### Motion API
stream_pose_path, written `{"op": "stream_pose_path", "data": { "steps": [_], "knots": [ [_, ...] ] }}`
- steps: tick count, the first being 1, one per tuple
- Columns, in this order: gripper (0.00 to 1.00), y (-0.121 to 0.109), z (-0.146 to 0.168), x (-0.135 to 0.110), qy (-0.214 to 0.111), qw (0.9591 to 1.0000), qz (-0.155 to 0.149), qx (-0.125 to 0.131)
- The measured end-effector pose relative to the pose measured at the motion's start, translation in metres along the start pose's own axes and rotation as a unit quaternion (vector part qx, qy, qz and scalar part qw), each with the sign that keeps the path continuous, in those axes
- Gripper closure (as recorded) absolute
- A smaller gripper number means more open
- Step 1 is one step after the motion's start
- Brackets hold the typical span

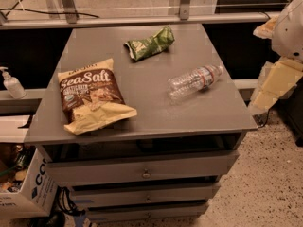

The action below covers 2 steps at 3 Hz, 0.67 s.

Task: Pick green jalapeno chip bag

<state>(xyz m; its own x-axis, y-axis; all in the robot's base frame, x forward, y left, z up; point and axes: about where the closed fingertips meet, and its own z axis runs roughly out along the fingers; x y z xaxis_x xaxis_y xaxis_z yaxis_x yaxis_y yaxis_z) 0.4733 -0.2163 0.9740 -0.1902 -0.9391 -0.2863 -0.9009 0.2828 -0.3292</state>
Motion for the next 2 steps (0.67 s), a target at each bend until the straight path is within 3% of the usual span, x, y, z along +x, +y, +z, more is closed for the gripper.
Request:
{"op": "stream_pose_path", "data": {
  "steps": [1,2],
  "knots": [
    [0.0,-0.036,0.024,-0.014,-0.055,0.9982,-0.001,0.025],
    [0.0,-0.071,0.051,-0.032,-0.112,0.9934,0.001,0.025]
  ]
}}
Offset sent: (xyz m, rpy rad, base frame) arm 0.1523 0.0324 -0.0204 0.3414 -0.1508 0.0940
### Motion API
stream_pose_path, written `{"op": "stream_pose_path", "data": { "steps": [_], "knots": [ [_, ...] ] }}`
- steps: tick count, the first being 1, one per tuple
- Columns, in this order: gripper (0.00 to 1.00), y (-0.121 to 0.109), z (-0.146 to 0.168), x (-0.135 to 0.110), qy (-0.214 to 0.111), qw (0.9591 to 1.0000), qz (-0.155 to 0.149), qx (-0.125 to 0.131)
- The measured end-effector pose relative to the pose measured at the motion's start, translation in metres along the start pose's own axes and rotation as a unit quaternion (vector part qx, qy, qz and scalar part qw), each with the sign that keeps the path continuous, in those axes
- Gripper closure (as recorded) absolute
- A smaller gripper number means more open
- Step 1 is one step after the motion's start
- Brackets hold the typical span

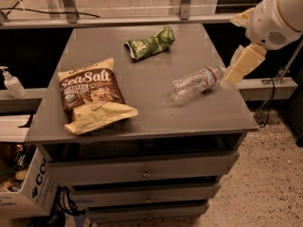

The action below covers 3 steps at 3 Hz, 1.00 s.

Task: Pick green jalapeno chip bag

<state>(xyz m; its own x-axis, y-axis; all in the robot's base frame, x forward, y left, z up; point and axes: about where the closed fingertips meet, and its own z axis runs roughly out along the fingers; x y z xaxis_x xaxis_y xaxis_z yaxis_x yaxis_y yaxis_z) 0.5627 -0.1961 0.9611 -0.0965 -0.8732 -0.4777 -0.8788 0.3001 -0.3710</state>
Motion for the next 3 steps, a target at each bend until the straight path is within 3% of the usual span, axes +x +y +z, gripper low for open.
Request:
{"op": "stream_pose_path", "data": {
  "steps": [1,2,3],
  "knots": [
    [0.0,-0.033,0.034,-0.017,-0.053,0.9985,0.007,-0.007],
    [0.0,-0.063,0.067,-0.036,-0.106,0.994,0.023,-0.014],
    [0.0,-0.063,0.067,-0.036,-0.106,0.994,0.023,-0.014]
  ]
}}
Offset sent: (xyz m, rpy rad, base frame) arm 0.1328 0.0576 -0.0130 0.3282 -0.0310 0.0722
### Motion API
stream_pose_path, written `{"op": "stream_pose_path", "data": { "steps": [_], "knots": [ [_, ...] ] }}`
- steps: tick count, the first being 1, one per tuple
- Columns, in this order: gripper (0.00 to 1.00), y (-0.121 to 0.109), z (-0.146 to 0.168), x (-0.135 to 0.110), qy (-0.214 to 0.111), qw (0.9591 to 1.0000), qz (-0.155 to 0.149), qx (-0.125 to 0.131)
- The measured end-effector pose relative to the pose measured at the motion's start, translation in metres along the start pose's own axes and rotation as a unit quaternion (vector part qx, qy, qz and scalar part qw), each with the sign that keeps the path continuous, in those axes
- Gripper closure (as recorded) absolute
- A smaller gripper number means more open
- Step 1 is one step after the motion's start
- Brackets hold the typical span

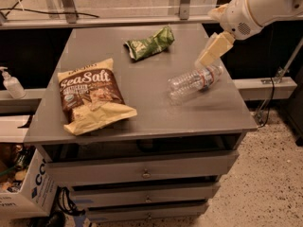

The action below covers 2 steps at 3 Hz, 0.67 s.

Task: Pick green jalapeno chip bag

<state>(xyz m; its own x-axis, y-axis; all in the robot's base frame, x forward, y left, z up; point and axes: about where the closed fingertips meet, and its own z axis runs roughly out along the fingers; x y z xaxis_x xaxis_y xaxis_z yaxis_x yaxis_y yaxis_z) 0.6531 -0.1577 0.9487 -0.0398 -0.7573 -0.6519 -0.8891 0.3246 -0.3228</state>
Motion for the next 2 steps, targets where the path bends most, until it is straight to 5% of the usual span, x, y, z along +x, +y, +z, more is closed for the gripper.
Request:
{"op": "stream_pose_path", "data": {
  "steps": [2],
  "knots": [
    [0.0,-0.015,0.024,-0.001,-0.06,0.9975,0.023,0.03]
  ]
}}
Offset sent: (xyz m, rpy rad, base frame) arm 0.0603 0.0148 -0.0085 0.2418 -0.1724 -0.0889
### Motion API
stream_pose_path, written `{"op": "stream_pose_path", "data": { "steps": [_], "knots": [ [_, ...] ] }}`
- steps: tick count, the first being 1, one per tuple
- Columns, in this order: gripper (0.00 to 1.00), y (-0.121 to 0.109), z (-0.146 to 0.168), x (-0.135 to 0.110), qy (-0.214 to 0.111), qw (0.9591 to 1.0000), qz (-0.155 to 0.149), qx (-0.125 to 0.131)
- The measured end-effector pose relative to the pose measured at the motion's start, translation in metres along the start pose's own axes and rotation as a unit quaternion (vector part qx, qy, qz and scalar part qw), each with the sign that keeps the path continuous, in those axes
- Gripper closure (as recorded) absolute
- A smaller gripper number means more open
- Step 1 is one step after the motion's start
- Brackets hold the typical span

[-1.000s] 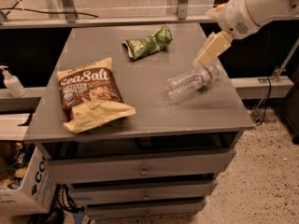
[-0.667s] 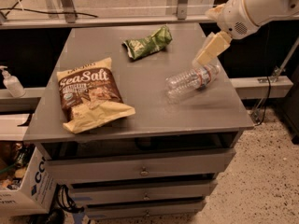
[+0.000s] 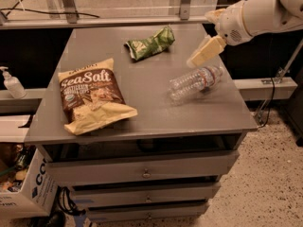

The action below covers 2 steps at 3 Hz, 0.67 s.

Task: Pick green jalapeno chip bag

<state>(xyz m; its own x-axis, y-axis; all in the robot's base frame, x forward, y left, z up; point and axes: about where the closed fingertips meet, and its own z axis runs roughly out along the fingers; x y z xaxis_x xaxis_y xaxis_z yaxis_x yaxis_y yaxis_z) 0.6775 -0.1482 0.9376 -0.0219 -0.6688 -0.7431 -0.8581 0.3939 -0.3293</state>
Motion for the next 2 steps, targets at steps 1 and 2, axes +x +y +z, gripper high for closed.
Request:
{"op": "stream_pose_path", "data": {
  "steps": [1,2],
  "knots": [
    [0.0,-0.02,0.032,-0.003,-0.026,0.9994,0.004,0.024],
    [0.0,-0.04,0.066,-0.003,-0.029,0.9986,0.012,0.042]
  ]
}}
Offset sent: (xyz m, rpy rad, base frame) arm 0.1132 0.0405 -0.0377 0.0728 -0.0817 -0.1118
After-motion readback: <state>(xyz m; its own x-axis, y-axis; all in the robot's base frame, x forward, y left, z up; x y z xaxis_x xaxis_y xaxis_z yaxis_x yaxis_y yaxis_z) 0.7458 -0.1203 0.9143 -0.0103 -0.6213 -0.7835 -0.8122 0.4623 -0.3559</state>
